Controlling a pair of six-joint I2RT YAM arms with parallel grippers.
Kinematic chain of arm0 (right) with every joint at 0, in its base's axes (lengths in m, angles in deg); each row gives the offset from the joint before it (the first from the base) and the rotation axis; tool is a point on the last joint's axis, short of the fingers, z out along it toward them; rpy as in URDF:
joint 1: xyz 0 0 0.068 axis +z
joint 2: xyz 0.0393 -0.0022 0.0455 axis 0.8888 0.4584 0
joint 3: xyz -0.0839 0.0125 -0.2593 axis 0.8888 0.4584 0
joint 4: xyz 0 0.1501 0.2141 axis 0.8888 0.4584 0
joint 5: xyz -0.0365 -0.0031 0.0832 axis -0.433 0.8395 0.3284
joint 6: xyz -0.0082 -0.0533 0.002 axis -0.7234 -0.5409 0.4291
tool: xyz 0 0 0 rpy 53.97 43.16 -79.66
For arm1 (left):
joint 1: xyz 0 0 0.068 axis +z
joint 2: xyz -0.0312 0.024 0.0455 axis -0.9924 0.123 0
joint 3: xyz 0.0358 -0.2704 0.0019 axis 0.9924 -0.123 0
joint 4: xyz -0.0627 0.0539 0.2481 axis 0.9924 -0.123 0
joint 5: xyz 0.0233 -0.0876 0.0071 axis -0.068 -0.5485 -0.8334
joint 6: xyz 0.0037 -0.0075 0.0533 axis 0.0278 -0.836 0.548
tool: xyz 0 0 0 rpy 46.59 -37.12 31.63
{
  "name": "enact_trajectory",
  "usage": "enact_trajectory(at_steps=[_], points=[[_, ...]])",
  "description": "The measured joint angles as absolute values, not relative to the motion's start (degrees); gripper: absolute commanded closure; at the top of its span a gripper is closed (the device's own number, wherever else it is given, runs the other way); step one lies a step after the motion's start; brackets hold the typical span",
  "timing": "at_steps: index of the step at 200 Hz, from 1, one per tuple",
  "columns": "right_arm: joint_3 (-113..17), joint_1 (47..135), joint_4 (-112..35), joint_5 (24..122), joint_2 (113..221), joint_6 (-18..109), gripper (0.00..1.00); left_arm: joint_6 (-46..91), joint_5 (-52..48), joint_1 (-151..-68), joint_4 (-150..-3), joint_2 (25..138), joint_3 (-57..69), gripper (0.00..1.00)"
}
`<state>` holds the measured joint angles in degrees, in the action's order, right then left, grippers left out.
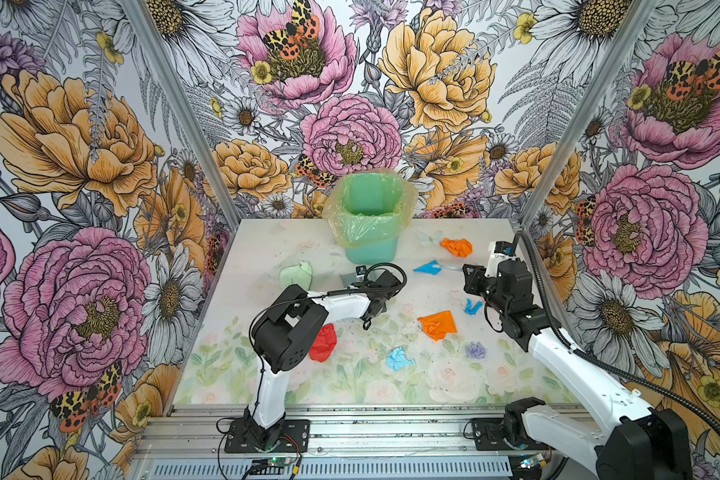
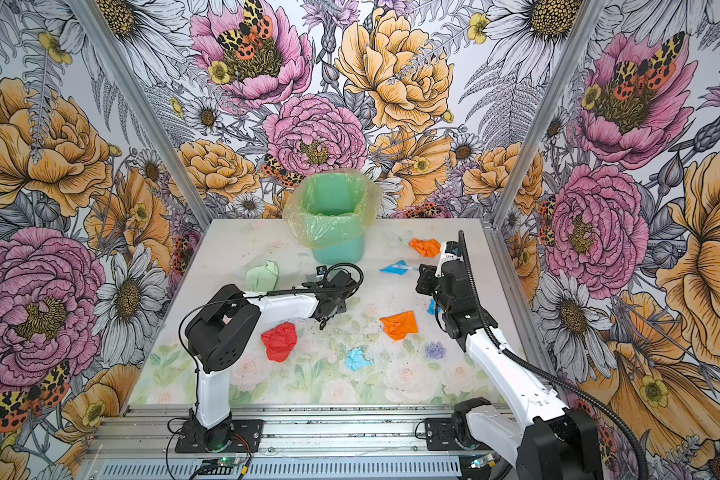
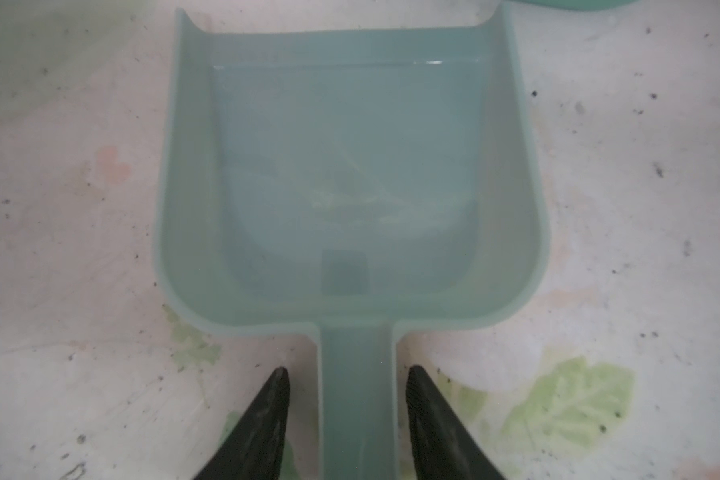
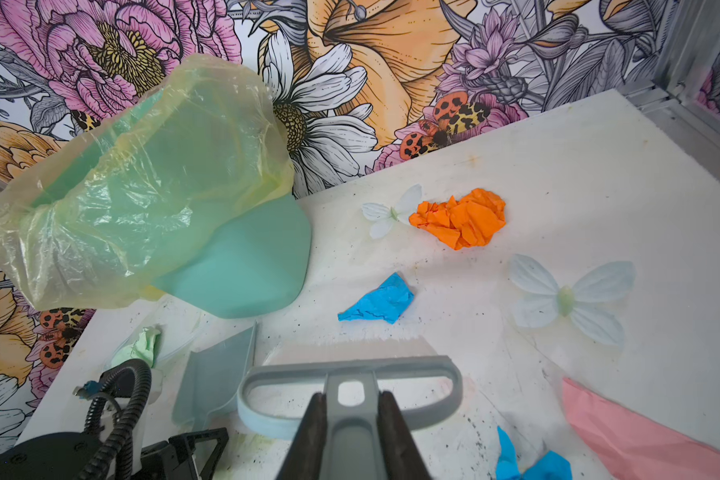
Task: Sweep away the paper scraps from the table
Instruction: 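Lower the left gripper and grasp the pale green dustpan handle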
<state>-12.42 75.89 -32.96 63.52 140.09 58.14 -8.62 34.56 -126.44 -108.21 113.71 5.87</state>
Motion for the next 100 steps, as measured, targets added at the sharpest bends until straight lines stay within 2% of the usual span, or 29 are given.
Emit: enact_trajectory(at_steps=[32,82,100], points=[[-12.4,75.9,-33.2,63.8,140.5,58.4,1.00,-8.6,34.7,-126.2,-108.0,114.0,6.0,0.53],[-12.4,75.9,-33.4,64.0,141.5,58.4,1.00,-7.7,35.2,-125.8,-107.4,115.0,7.0,0.66],[-12.4,75.9,-33.4,64.3,142.1,58.4,1.00,-7.5,35.2,-125.7,-107.2,115.0,7.0,0.75]])
